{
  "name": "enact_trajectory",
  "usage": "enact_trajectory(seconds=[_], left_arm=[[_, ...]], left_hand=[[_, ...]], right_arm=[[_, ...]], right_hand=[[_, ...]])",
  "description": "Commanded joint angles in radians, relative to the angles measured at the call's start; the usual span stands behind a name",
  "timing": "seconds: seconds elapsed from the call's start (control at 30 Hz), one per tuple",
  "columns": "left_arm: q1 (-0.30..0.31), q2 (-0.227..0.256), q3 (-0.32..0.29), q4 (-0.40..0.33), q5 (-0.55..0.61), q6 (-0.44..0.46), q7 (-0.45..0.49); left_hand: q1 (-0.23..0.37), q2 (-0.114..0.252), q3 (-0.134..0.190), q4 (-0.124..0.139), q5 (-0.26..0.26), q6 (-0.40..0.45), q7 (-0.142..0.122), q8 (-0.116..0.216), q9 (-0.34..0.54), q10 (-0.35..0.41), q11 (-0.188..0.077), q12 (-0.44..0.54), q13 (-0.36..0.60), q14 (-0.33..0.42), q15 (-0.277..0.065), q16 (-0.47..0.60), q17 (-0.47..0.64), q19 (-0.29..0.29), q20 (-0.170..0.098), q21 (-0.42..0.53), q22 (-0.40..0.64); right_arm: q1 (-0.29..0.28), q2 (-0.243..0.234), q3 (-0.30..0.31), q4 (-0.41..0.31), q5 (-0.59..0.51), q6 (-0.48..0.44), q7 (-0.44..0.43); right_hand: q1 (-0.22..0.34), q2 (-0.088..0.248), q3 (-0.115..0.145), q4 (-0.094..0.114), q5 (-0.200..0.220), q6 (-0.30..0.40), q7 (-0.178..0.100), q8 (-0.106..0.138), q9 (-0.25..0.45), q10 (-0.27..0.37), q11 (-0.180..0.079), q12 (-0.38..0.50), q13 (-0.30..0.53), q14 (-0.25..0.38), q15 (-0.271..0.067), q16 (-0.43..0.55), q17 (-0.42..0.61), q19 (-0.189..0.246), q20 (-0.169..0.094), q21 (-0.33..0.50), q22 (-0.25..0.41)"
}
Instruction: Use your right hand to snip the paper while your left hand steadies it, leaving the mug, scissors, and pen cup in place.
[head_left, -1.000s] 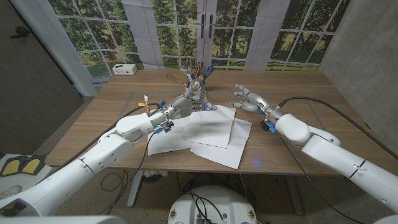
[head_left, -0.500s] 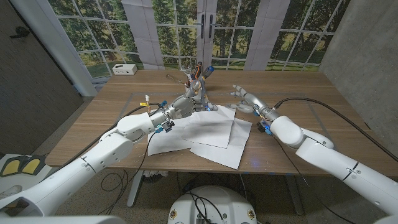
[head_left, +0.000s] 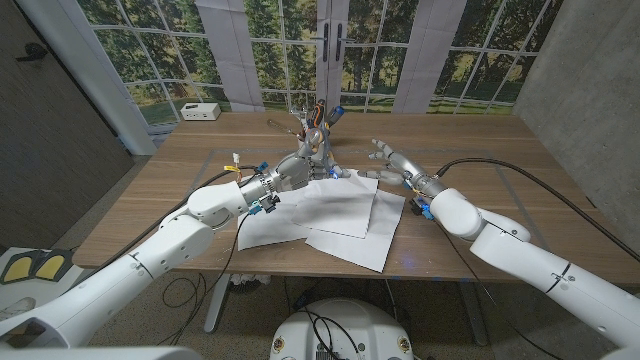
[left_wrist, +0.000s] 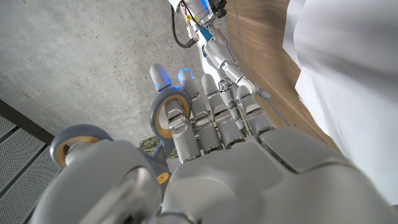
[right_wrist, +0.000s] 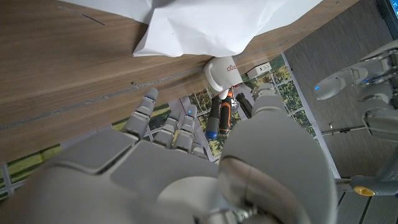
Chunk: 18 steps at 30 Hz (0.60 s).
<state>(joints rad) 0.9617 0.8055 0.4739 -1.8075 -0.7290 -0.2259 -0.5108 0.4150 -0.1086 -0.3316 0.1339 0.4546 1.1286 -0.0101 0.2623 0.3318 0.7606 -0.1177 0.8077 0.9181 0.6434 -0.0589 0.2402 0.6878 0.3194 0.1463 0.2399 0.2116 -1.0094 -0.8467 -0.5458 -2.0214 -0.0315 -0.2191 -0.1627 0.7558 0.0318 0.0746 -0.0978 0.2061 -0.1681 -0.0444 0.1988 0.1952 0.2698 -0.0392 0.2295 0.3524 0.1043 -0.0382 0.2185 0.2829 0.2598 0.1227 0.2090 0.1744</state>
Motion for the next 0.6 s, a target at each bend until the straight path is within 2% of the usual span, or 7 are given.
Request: enact_trajectory(seconds=[0.03,0.13,0.43,0.6], left_arm=[[0.003,-0.001,-0.003,0.003,-0.002,-0.008,-0.004],[0.003,0.001,-0.003,0.003,-0.003,-0.007,-0.006],[-0.002,-0.002,-0.002,0.009,-0.005,-0.009,-0.012],[-0.003,-0.004,-0.002,0.012,-0.005,-0.009,-0.011]], left_hand=[[0.004,0.01,0.0,0.003,0.0,-0.01,0.019,-0.001,0.005,0.015,-0.011,0.004,0.002,0.007,-0.065,-0.001,0.003,-0.003,-0.002,0.001,0.002],[0.004,0.011,0.0,0.003,0.0,-0.009,0.019,-0.001,0.006,0.016,-0.009,0.004,0.001,0.007,-0.065,-0.001,0.003,-0.003,-0.003,0.001,0.002],[0.005,0.013,-0.001,0.004,-0.001,-0.008,0.018,-0.001,0.007,0.021,-0.012,0.005,-0.004,0.007,-0.067,-0.001,0.003,-0.003,-0.003,0.001,0.002],[0.005,0.014,-0.001,0.004,-0.001,-0.005,0.016,-0.001,0.007,0.02,-0.015,0.006,-0.003,0.008,-0.066,-0.001,0.003,-0.004,-0.004,0.001,0.002]], right_arm=[[0.011,-0.024,-0.024,-0.019,-0.07,-0.031,0.023],[0.009,-0.025,-0.023,-0.021,-0.072,-0.032,0.028],[0.041,-0.037,-0.076,-0.03,-0.185,-0.062,0.06],[0.045,-0.044,-0.082,-0.035,-0.209,-0.074,0.085]], right_hand=[[0.0,0.003,-0.003,-0.003,0.0,-0.025,0.0,-0.008,0.001,0.011,-0.003,0.006,0.0,0.003,-0.031,0.004,0.0,0.012,0.002,-0.003,0.002],[-0.004,0.004,-0.005,-0.001,-0.001,-0.032,-0.001,-0.009,0.001,0.009,-0.009,0.004,0.001,0.001,-0.028,0.005,-0.001,0.002,0.009,-0.008,0.002],[-0.03,-0.013,-0.023,0.007,-0.004,-0.043,0.005,-0.009,0.0,0.018,0.014,0.005,0.0,0.014,-0.024,0.012,-0.004,0.007,0.026,-0.007,0.002],[-0.046,-0.023,-0.033,0.012,-0.005,-0.056,0.005,-0.011,0.0,0.024,0.004,0.006,0.0,0.025,-0.029,0.017,-0.005,0.012,0.03,-0.007,0.001]])
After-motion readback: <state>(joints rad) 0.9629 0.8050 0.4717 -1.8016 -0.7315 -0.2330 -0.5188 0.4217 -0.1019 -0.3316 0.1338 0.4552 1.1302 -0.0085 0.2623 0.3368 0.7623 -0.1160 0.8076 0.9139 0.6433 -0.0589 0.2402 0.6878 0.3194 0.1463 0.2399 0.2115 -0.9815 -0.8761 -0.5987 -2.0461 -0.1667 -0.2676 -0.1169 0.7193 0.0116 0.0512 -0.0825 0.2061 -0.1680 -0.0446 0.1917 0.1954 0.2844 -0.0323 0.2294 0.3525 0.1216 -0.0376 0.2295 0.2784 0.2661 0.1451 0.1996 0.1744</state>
